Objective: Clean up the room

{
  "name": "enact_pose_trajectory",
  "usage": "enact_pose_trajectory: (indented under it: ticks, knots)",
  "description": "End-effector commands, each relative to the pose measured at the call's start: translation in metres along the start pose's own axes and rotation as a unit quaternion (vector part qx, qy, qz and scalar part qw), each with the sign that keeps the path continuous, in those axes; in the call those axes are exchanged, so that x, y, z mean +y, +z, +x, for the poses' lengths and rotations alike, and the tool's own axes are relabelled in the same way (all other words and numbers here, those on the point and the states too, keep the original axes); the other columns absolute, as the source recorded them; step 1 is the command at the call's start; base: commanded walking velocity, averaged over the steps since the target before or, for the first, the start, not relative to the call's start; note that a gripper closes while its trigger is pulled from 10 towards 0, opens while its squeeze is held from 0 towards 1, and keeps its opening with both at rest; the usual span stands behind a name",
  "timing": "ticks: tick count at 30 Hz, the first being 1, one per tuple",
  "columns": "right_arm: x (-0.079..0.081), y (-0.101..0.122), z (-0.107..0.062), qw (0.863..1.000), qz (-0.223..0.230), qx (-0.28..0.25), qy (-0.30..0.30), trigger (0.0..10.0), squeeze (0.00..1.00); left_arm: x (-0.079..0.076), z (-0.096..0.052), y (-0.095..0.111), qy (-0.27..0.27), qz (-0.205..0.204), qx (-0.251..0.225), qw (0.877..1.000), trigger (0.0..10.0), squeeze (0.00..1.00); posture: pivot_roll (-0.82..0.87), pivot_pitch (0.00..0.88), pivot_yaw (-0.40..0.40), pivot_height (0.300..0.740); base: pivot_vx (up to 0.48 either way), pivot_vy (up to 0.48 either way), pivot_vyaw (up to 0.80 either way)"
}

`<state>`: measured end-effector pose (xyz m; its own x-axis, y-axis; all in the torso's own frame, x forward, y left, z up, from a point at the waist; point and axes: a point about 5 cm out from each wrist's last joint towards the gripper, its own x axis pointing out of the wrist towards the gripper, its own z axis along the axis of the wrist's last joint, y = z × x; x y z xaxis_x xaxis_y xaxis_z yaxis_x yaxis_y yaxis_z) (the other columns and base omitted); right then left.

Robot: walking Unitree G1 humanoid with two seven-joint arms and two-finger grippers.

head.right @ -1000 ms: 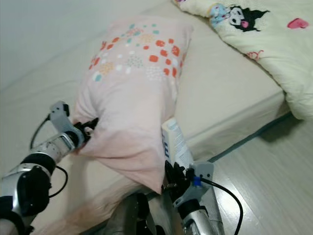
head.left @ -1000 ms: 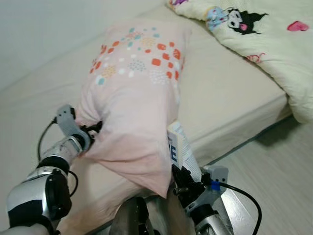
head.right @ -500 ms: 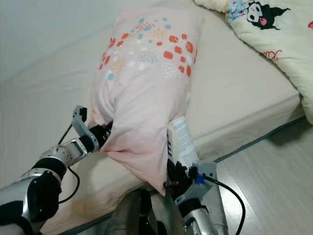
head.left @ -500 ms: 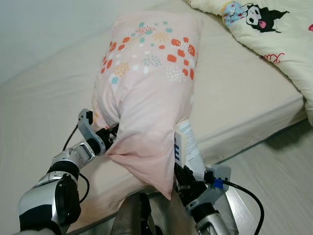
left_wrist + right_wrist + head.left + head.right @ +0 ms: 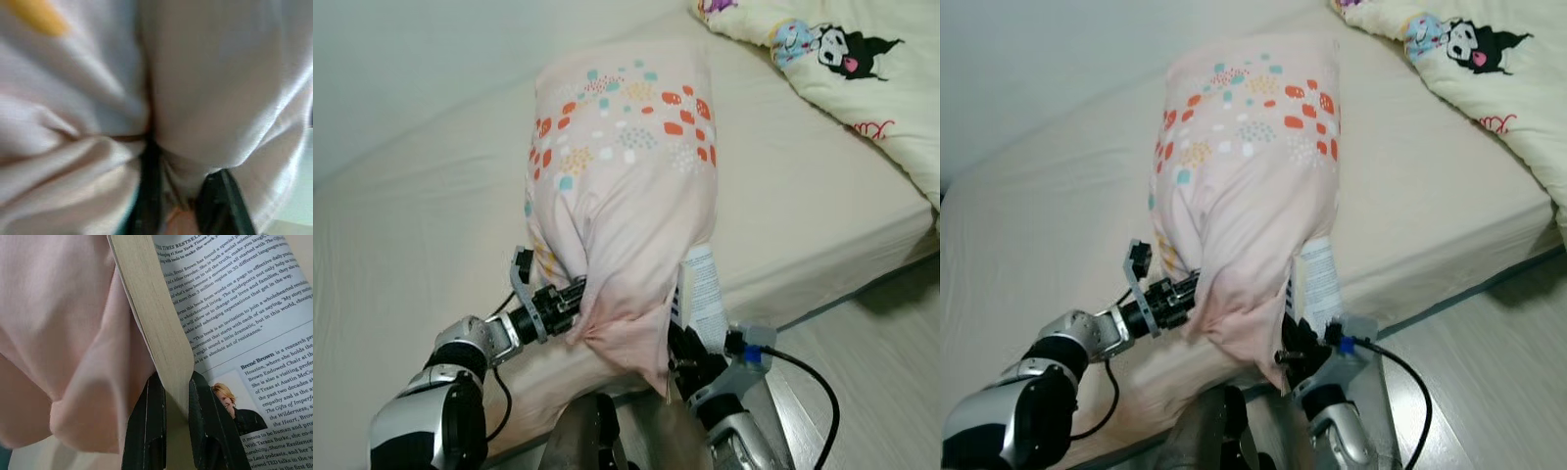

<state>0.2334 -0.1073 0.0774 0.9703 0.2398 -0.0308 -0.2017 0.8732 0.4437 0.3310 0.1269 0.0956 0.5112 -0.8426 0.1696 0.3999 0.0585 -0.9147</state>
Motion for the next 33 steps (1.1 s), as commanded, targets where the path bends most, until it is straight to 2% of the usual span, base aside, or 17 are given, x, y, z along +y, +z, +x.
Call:
enact_pose_trajectory:
  ticks: [1,2,4,6,7,9,12,16,17,18,19,20,23,26,30,31,33]
  knots:
    - [0.022,-0.030,0.003,0.996,0.046,0.071,0.033,10.0,0.00,0.004,0.006,-0.020,-0.020,-0.048,0.018,0.998,0.0,0.00,-0.23,0.248,0.275,0.580,0.000,0.000,0.00]
    - [0.022,-0.030,0.003,0.996,0.046,0.071,0.033,10.0,0.00,0.004,0.006,-0.020,-0.020,-0.048,0.018,0.998,0.0,0.00,-0.23,0.248,0.275,0.580,0.000,0.000,0.00]
    - [0.019,-0.029,0.009,0.996,0.039,0.070,0.038,10.0,0.00,0.001,0.002,0.002,0.001,-0.020,-0.050,0.999,0.0,0.00,-0.23,0.214,0.266,0.580,0.000,0.000,0.00]
    - [0.018,-0.028,0.012,0.996,0.036,0.070,0.041,10.0,0.00,-0.001,-0.001,0.015,0.011,-0.008,-0.085,0.996,0.0,0.00,-0.23,0.197,0.262,0.580,0.000,0.000,0.00]
    - [0.018,-0.028,0.012,0.996,0.036,0.070,0.041,10.0,0.00,-0.001,-0.001,0.015,0.011,-0.008,-0.085,0.996,0.0,0.00,-0.23,0.197,0.262,0.580,0.000,0.000,0.00]
    - [0.014,-0.026,0.018,0.996,0.030,0.070,0.045,10.0,0.00,-0.006,-0.007,0.038,0.035,0.023,-0.146,0.988,0.0,0.00,-0.23,0.160,0.252,0.580,0.000,0.000,0.00]
    - [0.013,-0.026,0.019,0.996,0.028,0.070,0.046,10.0,0.00,-0.008,-0.010,0.046,0.042,0.033,-0.167,0.985,0.0,0.00,-0.23,0.160,0.252,0.580,0.000,0.000,0.00]
    - [0.008,-0.022,0.028,0.996,0.017,0.069,0.054,10.0,0.00,-0.030,-0.025,0.095,0.077,0.089,-0.286,0.951,0.0,0.00,-0.24,0.105,0.230,0.580,0.000,0.000,0.00]
    - [0.008,-0.022,0.028,0.996,0.017,0.069,0.054,10.0,0.00,-0.030,-0.025,0.095,0.077,0.089,-0.286,0.951,0.0,0.00,-0.24,0.105,0.230,0.580,0.000,0.000,0.00]
    - [0.007,-0.022,0.029,0.996,0.016,0.069,0.056,10.0,0.00,-0.035,-0.028,0.103,0.082,0.098,-0.305,0.944,0.0,0.00,-0.24,0.101,0.228,0.580,0.000,0.000,0.00]
    - [0.006,-0.020,0.032,0.996,0.013,0.069,0.058,10.0,0.00,-0.043,-0.038,0.119,0.096,0.114,-0.342,0.928,0.0,0.00,-0.23,0.076,0.216,0.580,0.000,0.000,0.00]
    - [0.006,-0.020,0.032,0.996,0.013,0.069,0.058,10.0,0.00,-0.043,-0.038,0.119,0.096,0.114,-0.342,0.928,0.0,0.00,-0.23,0.076,0.216,0.580,0.000,0.000,0.00]
    - [0.002,-0.018,0.037,0.996,0.007,0.069,0.062,10.0,0.00,-0.058,-0.060,0.144,0.136,0.146,-0.403,0.893,0.0,0.00,-0.23,0.058,0.211,0.580,0.000,0.000,0.00]
    - [0.002,-0.017,0.039,0.996,0.006,0.069,0.064,10.0,0.00,-0.059,-0.066,0.148,0.150,0.151,-0.415,0.884,0.0,0.00,-0.22,0.046,0.205,0.580,0.000,0.000,0.00]
    - [-0.001,-0.017,0.046,0.995,-0.003,0.075,0.066,10.0,0.00,-0.035,-0.114,0.142,0.304,0.167,-0.442,0.827,0.0,0.00,-0.22,0.008,0.191,0.580,0.000,0.000,0.00]
    - [-0.001,-0.017,0.046,0.995,-0.003,0.075,0.066,10.0,0.00,-0.035,-0.114,0.142,0.304,0.167,-0.442,0.827,0.0,0.00,-0.22,0.008,0.191,0.580,0.000,0.000,0.00]
    - [-0.001,-0.017,0.048,0.995,-0.004,0.077,0.069,10.0,0.00,-0.022,-0.148,0.134,0.378,0.161,-0.461,0.787,0.0,0.00,-0.22,0.000,0.181,0.580,0.000,0.000,0.00]
